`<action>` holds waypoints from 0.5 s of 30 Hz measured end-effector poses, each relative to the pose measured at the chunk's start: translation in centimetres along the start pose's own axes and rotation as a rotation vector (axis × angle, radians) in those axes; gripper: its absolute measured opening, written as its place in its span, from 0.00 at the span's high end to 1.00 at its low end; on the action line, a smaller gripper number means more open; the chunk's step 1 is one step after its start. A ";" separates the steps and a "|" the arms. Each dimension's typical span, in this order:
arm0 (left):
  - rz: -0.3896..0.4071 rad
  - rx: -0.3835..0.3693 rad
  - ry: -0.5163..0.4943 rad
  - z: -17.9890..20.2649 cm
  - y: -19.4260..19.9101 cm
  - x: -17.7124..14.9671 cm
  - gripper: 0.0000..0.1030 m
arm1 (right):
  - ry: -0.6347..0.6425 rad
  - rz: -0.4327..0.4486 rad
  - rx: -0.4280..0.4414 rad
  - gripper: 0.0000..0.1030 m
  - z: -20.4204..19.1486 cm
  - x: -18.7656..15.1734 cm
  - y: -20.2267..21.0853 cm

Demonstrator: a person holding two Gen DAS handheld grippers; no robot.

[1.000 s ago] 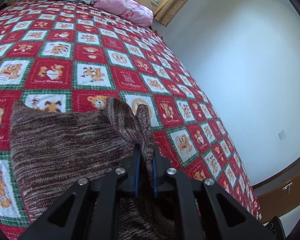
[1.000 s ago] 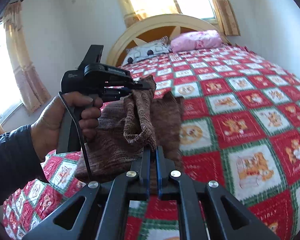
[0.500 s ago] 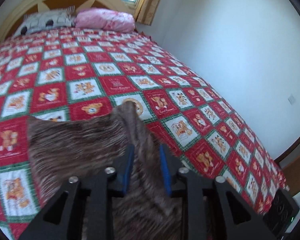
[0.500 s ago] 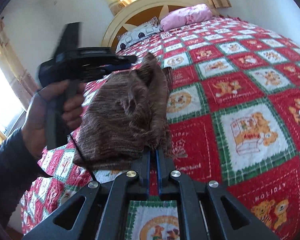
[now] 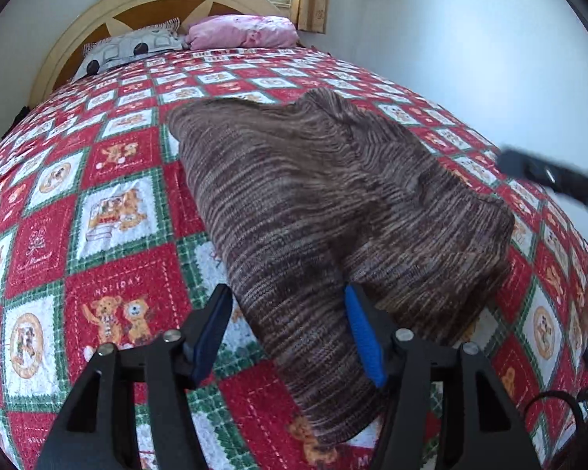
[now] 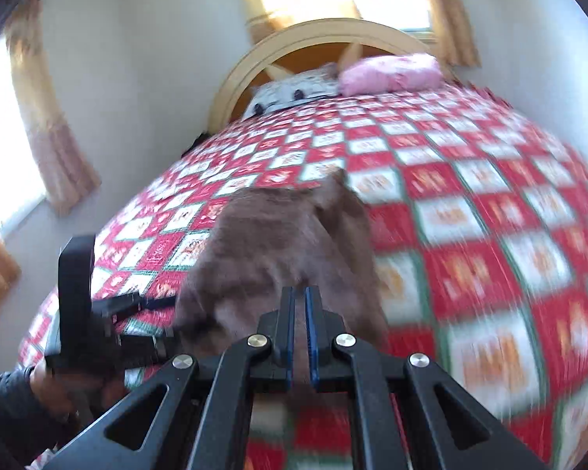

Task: Fold small clothes
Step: 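Open both tools and release the folded sweater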

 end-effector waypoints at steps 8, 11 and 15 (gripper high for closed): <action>0.002 0.019 0.010 -0.4 -0.5 -0.5 0.25 | -0.086 -0.243 -0.169 0.70 5.5 1.4 -11.0; 0.007 0.023 0.016 -0.5 -0.3 -0.7 0.24 | -0.210 -0.235 -0.215 0.70 8.8 -0.3 -10.4; -0.003 -0.013 0.063 -1.2 0.2 -1.2 0.11 | -0.213 -0.120 -0.205 0.70 7.7 0.1 -5.7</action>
Point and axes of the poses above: each gripper's, at about its wrist camera, not at the fingertips, and y roughly against the way its jaws point, z to its right, x to its top, the point moved 8 cm from there along -y, roughly the way its jaws point, and after that the axes turned 10 degrees about y, right-handed, at the moved point
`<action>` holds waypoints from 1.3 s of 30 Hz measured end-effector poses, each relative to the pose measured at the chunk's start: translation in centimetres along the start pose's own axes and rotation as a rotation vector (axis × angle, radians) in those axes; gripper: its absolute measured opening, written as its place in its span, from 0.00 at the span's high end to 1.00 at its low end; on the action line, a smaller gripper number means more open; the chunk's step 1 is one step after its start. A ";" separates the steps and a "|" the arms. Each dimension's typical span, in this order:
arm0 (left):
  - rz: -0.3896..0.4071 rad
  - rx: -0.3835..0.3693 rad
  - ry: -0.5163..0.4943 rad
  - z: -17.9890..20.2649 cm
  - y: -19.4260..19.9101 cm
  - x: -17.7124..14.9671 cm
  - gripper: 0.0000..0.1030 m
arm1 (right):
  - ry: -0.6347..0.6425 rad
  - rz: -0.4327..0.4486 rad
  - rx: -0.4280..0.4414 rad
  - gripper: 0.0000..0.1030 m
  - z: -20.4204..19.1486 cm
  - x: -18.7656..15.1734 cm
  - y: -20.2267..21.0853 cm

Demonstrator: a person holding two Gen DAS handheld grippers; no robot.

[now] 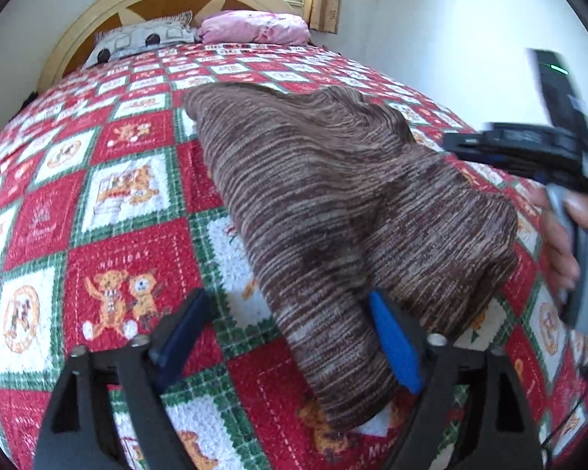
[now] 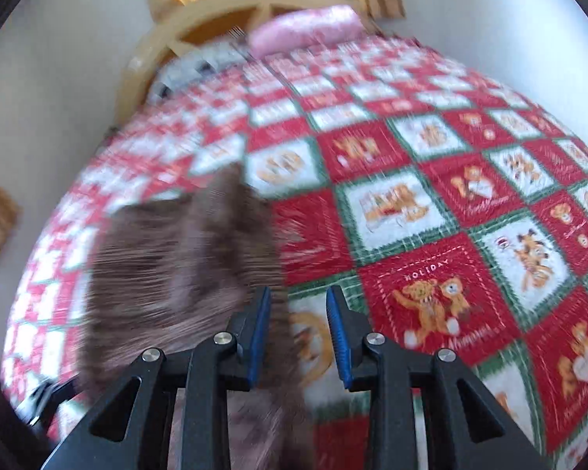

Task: Fold small clothes
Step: 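Open both tools and release the folded sweater, then move both open tools to the edge of the folded brown sweater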

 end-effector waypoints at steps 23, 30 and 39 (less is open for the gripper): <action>-0.020 0.001 0.108 -1.7 2.0 -1.0 0.00 | 0.240 0.010 0.228 0.67 -5.8 -6.9 6.8; -0.025 -0.007 0.245 -2.5 0.8 1.9 0.00 | 0.228 0.056 0.154 0.33 -3.9 -0.4 4.8; -0.035 0.084 0.145 -1.7 -1.7 2.2 0.00 | 0.238 -0.056 0.323 0.34 -9.3 4.6 -2.9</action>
Point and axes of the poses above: each gripper's, at about its wrist camera, not at the fingertips, and y roughly against the way its jaws point, z to its right, x to its top, the point moved 8 cm from there along -y, roughly the way its jaws point, and after that the axes turned 10 degrees about y, right-handed, at the moved point
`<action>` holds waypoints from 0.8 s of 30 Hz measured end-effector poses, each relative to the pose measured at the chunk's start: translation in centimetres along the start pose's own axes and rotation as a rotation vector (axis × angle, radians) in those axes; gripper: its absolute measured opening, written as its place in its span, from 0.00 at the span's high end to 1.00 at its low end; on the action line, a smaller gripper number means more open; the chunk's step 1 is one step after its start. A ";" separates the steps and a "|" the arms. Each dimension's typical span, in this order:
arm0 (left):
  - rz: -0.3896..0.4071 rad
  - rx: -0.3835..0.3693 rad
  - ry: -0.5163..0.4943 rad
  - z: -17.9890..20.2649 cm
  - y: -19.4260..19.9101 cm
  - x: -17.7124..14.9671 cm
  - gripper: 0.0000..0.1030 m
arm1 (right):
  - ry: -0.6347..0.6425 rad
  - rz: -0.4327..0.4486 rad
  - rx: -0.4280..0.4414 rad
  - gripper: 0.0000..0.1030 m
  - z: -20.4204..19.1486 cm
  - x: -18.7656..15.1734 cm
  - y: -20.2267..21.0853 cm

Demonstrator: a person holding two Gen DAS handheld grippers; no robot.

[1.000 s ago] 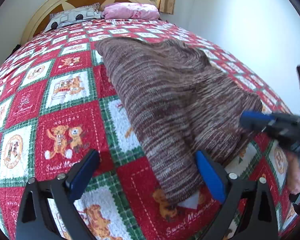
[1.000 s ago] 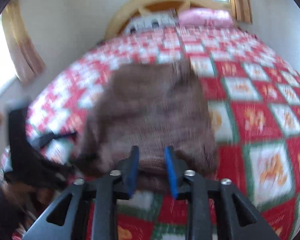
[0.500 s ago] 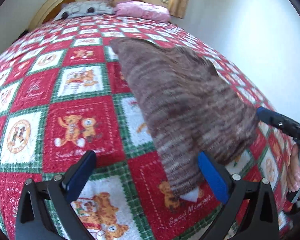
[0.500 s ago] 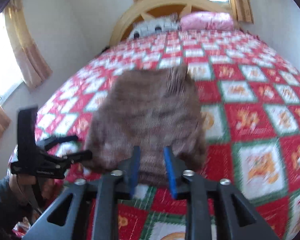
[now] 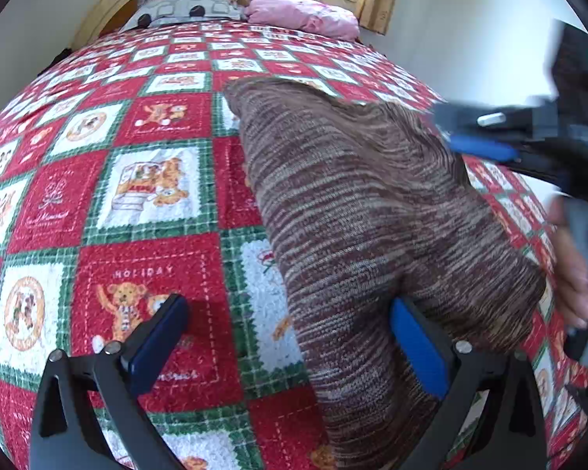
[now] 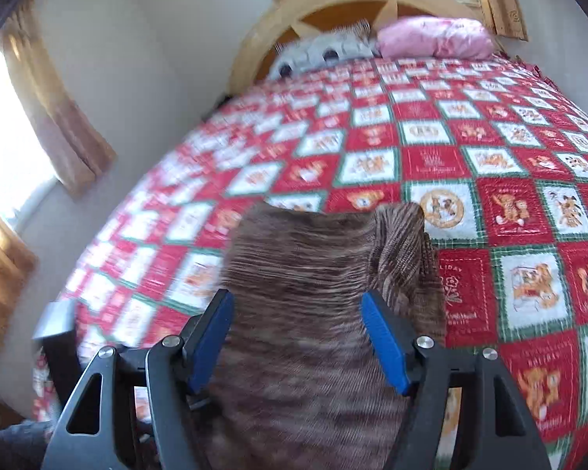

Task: Fold small clothes
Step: 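Move both open tools to the edge of the folded brown sweater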

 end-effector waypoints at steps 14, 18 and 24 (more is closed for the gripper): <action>0.005 0.002 -0.028 0.2 0.0 -0.1 0.00 | -0.081 -0.088 -0.049 0.36 4.0 -2.5 -2.8; 0.003 -0.014 -0.006 0.5 1.0 -0.4 0.00 | -0.128 0.005 -0.042 0.36 5.1 -1.5 -0.4; 0.004 -0.024 0.001 1.1 0.8 -0.2 0.00 | -0.163 -0.012 -0.090 0.36 8.1 -1.9 0.3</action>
Point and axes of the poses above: each gripper's, at about its wrist camera, not at the fingertips, and y roughly against the way its jaws point, z to its right, x to its top, the point moved 8 cm from there along -y, roughly the way its jaws point, and after that the axes turned 10 degrees about y, right-handed, at the moved point
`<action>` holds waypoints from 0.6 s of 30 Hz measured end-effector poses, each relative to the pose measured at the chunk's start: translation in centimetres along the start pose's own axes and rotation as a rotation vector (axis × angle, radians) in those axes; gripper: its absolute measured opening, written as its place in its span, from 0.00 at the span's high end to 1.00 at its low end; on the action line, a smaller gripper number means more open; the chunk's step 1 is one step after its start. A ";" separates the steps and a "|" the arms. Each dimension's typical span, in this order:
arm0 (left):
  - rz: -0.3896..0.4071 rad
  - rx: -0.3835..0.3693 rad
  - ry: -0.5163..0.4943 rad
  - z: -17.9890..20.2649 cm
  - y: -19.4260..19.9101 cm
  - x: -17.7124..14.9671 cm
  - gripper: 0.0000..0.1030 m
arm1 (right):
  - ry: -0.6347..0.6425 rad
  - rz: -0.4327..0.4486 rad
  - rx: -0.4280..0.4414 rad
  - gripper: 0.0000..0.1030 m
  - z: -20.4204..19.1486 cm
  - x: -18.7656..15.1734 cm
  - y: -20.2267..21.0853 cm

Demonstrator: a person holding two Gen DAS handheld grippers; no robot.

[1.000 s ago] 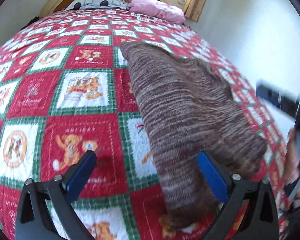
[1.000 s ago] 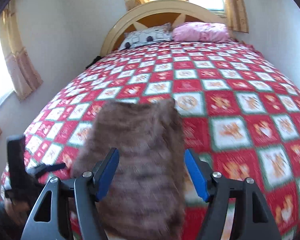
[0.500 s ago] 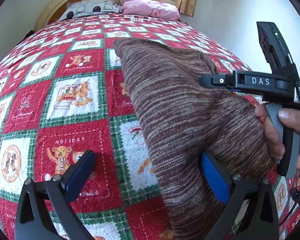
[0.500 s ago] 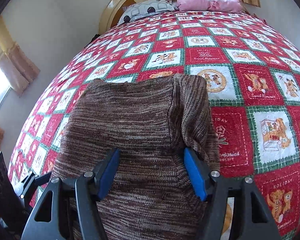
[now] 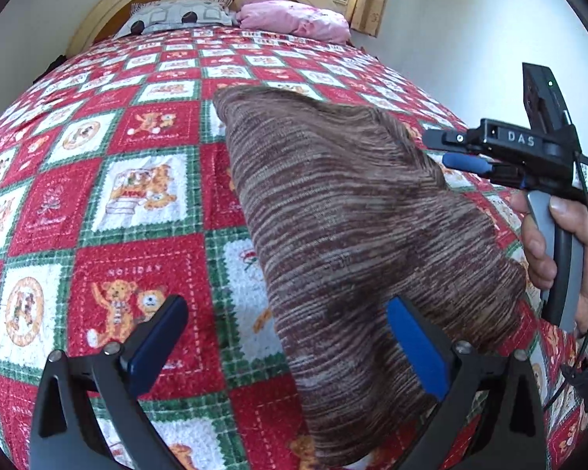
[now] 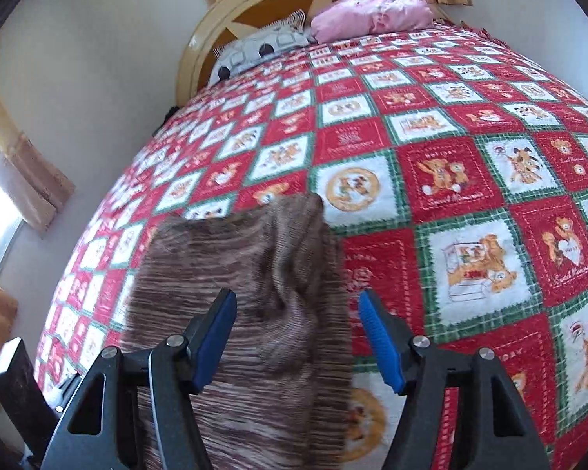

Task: Fold small clothes
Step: 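Move both open tools to the edge of the folded brown sweater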

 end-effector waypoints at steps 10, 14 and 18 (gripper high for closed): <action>-0.010 -0.019 -0.046 0.8 -1.1 -0.6 0.00 | -0.024 -0.090 0.053 0.40 1.7 -0.8 -3.0; -0.008 -0.023 -0.042 0.8 -1.3 -0.4 0.00 | -0.046 -0.093 0.074 0.40 2.0 -0.2 -3.8; -0.016 -0.011 -0.048 1.0 -1.7 -0.4 0.00 | -0.077 -0.092 0.097 0.43 2.7 0.2 -4.7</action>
Point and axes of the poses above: each gripper's, at about its wrist camera, not at the fingertips, and y roughly against the way its jaws point, z to its right, x to its top, the point moved 8 cm from there along -y, roughly the way its jaws point, and after that the axes turned 10 degrees about y, right-handed, at the moved point
